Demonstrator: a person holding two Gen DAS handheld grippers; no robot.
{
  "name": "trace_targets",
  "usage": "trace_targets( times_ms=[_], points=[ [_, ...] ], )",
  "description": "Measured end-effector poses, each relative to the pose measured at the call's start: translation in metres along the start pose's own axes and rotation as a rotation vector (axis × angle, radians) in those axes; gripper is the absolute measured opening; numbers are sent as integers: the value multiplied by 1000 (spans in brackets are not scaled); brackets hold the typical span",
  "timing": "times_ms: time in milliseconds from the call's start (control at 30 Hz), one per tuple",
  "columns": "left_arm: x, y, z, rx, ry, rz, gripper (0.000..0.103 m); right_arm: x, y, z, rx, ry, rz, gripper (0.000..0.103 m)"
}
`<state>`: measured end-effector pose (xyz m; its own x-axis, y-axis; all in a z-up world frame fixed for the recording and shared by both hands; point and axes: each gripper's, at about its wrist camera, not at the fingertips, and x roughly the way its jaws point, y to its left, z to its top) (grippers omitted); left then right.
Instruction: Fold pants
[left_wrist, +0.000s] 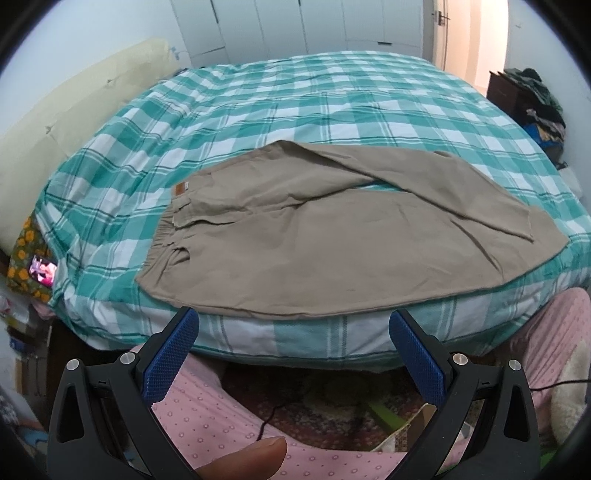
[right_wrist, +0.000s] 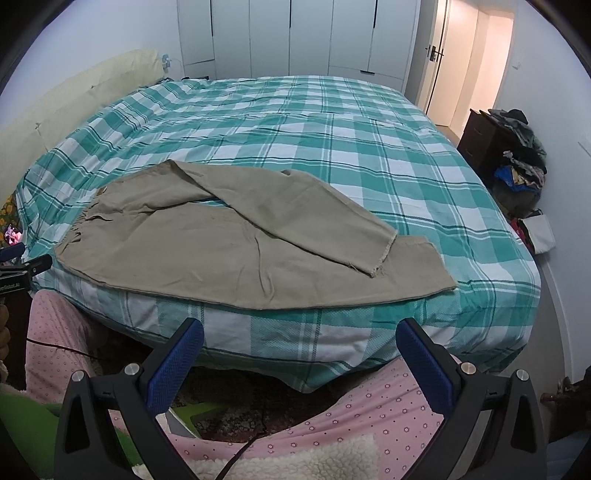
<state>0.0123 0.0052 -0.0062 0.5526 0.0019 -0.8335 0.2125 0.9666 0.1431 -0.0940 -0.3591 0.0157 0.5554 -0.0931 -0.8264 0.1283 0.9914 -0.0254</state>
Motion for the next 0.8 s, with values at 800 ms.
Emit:
trace_targets(
  times_ms=[800],
  points=[
    [8, -5, -5, 29, 46, -8, 103, 1, -5, -2, -2, 1, -44, 102]
  ],
)
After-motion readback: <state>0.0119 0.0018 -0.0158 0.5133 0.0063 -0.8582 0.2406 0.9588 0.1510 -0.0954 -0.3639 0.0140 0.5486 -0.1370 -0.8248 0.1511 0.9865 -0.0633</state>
